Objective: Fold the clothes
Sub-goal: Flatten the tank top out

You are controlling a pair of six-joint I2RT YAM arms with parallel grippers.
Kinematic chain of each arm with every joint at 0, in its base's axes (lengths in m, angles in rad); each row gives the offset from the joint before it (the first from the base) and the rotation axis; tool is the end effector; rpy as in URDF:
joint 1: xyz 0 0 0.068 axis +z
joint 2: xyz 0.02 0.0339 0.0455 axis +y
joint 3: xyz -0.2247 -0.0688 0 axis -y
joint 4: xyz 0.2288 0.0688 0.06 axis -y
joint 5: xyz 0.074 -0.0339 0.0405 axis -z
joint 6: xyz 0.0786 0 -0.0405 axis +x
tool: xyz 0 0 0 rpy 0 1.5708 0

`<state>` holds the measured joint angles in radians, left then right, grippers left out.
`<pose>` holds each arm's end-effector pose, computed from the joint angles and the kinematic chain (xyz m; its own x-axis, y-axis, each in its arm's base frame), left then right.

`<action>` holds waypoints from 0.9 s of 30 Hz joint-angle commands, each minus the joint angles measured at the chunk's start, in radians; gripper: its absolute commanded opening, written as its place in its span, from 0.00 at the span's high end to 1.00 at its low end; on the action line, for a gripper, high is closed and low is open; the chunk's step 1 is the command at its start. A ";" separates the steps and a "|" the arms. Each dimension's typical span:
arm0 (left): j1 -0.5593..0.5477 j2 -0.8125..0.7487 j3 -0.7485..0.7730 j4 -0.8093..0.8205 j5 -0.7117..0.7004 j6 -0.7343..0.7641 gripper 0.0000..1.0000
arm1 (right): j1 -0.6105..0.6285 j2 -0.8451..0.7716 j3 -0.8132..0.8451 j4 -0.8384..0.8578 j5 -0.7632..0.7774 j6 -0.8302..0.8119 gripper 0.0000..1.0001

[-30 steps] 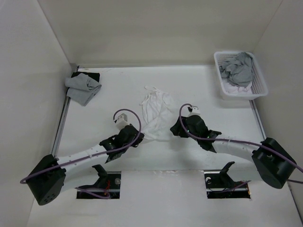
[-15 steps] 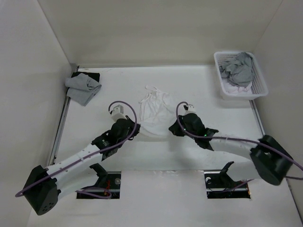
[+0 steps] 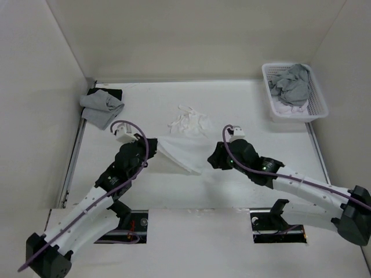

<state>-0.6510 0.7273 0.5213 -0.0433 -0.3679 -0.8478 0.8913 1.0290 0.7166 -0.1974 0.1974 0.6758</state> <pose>0.2010 -0.1176 0.2385 -0.3459 -0.6160 -0.7077 0.0435 0.7429 -0.6679 0.1830 0.2020 0.2191 -0.6491 0.1726 -0.7409 -0.3194 0.8221 0.4713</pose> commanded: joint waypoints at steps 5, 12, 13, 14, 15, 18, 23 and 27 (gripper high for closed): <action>0.234 -0.126 -0.136 -0.125 0.101 -0.040 1.00 | -0.056 0.254 -0.095 0.214 -0.053 0.065 0.50; 0.304 -0.100 -0.142 -0.037 0.205 -0.042 0.99 | -0.140 0.595 -0.010 0.590 -0.070 0.106 0.47; 0.296 -0.091 -0.136 -0.024 0.210 -0.039 0.99 | -0.153 0.633 0.004 0.613 -0.081 0.117 0.47; 0.290 -0.082 -0.129 -0.015 0.213 -0.034 0.99 | -0.171 0.676 0.021 0.633 -0.091 0.137 0.48; 0.282 -0.075 -0.121 -0.006 0.213 -0.031 0.99 | -0.185 0.712 0.035 0.653 -0.102 0.162 0.50; 0.258 -0.063 -0.096 0.029 0.208 -0.020 0.99 | -0.211 0.787 0.079 0.697 -0.139 0.208 0.66; 0.235 -0.049 -0.021 0.059 0.199 -0.007 1.00 | -0.216 0.651 0.055 0.679 -0.080 0.196 0.97; 0.221 -0.074 0.026 0.066 0.155 0.003 1.00 | -0.205 0.285 -0.019 0.467 -0.016 0.105 0.97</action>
<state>-0.4217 0.6792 0.4751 -0.0532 -0.1822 -0.8688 0.6758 1.5600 0.7059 0.3332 0.1215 0.8368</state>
